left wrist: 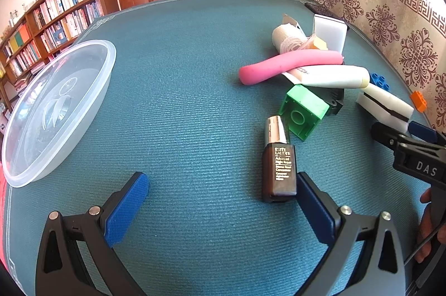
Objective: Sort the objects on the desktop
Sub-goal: 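Grasp the brown serum bottle with the left tool while the right grasps the white sponge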
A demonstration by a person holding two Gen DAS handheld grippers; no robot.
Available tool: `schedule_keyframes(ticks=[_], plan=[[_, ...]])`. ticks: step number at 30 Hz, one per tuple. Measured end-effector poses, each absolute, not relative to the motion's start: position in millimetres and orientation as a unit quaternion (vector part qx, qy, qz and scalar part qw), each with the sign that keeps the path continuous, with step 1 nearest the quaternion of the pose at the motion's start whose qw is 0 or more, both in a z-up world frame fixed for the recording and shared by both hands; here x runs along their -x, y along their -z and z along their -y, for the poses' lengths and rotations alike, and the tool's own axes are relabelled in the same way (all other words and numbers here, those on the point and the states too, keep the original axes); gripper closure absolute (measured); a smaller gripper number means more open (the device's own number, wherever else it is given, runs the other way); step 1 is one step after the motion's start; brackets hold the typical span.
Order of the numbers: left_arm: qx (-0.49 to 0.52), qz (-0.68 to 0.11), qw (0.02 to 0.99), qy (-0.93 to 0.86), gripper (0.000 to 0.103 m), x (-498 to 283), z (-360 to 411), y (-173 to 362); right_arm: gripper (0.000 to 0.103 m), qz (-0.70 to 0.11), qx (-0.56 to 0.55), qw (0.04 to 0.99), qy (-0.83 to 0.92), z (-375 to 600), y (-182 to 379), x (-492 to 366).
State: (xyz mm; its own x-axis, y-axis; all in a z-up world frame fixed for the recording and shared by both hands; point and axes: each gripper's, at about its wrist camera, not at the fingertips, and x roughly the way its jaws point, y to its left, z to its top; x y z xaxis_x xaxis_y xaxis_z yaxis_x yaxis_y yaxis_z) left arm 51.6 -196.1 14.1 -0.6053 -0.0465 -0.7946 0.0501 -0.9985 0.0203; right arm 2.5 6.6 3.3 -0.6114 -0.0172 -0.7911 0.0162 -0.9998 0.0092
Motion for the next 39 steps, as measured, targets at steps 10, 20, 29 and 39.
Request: schedule_keyframes(ticks=[10,20,29,39], plan=[[-0.434,0.016,0.008,0.901,0.012,-52,186,-19,0.0,0.016,-0.44,0.026,0.897,-16,-5,-15],[-0.426,0.017,-0.024,0.904,0.056,-35,173,-23,0.0,0.048,-0.409,0.068,0.909,-18,-16,-27],[-0.419,0.003,-0.044,0.907,0.081,-39,175,-20,0.008,0.079,-0.391,0.1,0.911,-10,-26,-34],[-0.413,0.004,-0.032,0.91,0.081,-42,172,-25,0.014,0.061,-0.405,0.097,0.907,12,-22,-24]])
